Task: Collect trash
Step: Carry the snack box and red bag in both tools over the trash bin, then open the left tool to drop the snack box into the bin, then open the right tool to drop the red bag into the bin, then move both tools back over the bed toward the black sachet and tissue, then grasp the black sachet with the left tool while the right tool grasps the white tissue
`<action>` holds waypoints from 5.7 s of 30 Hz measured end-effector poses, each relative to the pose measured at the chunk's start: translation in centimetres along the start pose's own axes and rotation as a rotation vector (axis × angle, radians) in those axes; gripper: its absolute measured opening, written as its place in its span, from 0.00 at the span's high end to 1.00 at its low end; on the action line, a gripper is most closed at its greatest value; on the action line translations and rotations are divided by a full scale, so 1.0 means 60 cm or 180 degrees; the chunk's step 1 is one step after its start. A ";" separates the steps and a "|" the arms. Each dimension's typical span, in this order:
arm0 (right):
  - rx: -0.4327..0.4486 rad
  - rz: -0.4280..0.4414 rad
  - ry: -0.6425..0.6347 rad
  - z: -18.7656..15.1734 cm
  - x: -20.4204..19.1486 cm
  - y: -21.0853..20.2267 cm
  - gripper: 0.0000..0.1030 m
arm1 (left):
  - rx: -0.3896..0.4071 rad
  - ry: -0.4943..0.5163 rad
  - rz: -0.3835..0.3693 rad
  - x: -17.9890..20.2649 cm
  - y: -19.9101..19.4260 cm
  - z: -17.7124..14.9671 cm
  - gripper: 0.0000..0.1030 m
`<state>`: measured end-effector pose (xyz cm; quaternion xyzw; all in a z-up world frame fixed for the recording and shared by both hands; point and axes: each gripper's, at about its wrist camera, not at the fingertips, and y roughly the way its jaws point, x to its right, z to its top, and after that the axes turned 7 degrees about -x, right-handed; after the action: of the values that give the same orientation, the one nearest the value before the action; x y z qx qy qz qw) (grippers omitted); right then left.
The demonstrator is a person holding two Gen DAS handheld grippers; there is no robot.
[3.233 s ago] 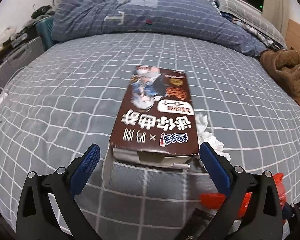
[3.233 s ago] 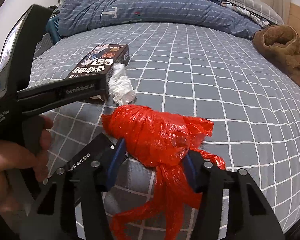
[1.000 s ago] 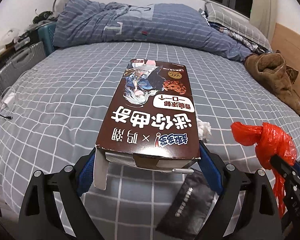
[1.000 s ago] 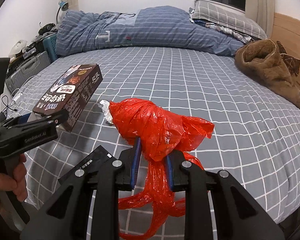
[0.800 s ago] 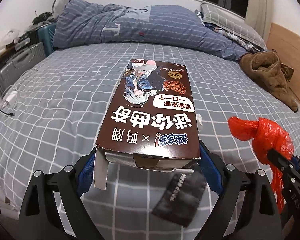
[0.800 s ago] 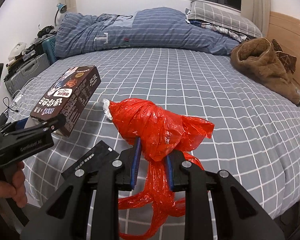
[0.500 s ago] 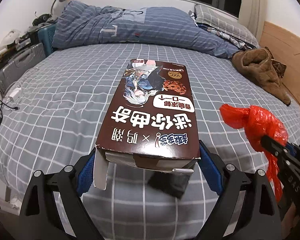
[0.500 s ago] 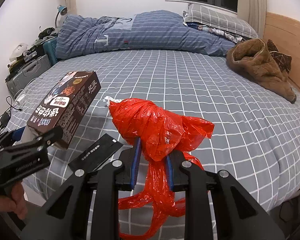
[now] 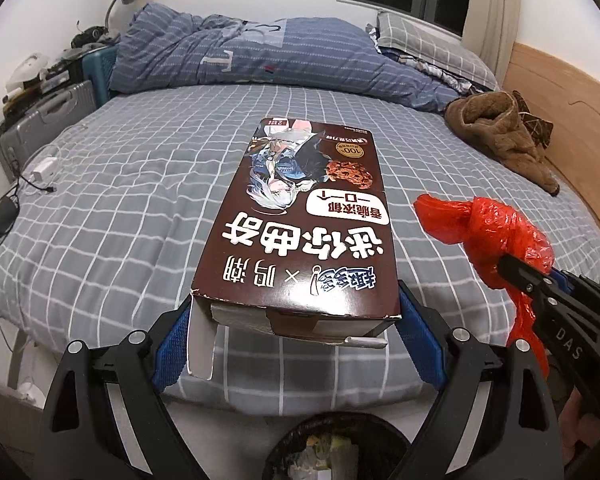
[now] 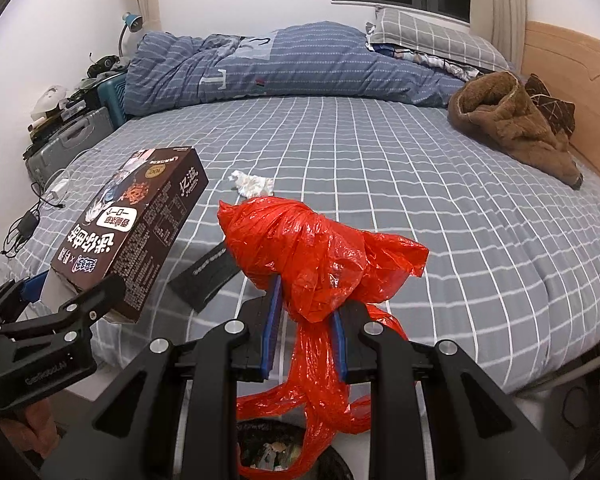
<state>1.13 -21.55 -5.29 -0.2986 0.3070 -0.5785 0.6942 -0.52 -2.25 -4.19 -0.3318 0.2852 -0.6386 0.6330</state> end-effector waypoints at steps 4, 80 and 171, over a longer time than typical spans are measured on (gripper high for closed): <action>-0.0031 -0.0025 -0.0017 -0.030 -0.001 -0.020 0.79 | -0.0021 0.0030 -0.0014 0.005 -0.024 -0.034 0.15; -0.1071 -0.0217 0.0140 -0.335 0.065 -0.036 0.79 | -0.0888 0.0431 0.0103 0.078 0.004 -0.305 0.06; -0.0201 -0.0190 -0.0091 0.109 0.033 0.201 0.07 | -0.0806 0.0498 -0.0188 0.001 0.275 0.118 0.57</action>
<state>13.90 -21.26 -10.59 -0.3376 0.3061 -0.5847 0.6712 15.24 -2.53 -12.73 -0.3665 0.4021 -0.6398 0.5428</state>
